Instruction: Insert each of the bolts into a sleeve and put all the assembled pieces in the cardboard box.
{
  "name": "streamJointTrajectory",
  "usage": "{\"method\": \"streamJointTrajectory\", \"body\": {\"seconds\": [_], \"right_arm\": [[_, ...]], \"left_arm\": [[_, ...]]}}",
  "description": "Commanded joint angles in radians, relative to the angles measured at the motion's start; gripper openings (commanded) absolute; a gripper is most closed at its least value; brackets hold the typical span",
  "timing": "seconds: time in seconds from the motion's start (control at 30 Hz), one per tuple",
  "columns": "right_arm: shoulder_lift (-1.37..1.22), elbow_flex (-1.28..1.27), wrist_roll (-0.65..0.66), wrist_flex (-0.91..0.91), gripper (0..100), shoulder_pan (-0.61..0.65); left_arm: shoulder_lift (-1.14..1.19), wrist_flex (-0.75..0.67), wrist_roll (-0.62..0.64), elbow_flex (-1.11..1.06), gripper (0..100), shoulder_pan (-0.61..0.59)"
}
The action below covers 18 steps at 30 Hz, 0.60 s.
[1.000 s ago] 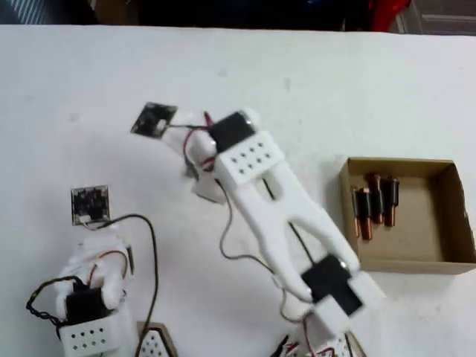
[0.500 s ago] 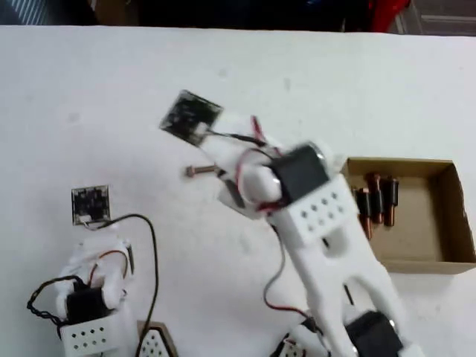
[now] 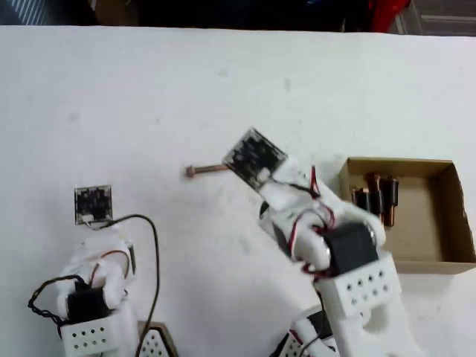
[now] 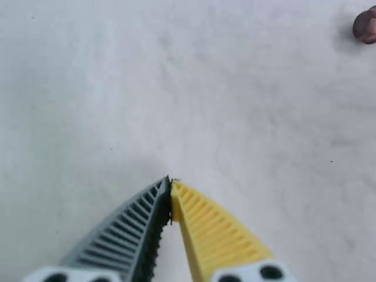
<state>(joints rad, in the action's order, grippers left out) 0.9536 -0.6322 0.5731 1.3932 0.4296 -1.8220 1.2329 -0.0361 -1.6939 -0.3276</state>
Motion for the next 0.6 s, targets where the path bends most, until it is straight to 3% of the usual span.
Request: {"method": "streamJointTrajectory", "body": {"seconds": [0.0, 0.13, 0.57], "right_arm": [[0.116, -0.112, -0.009, -0.102, 1.7, -0.005], [0.203, -0.235, -0.014, -0.185, 1.7, -0.008], [0.329, -0.531, -0.232, -0.545, 1.8, -0.134]], "left_arm": [[-0.007, -0.014, -0.009, 0.002, 2, 0.018], [-0.007, -0.014, -0.009, 0.002, 2, 0.019], [-0.007, -0.021, -0.009, 0.028, 2, 0.021]]}}
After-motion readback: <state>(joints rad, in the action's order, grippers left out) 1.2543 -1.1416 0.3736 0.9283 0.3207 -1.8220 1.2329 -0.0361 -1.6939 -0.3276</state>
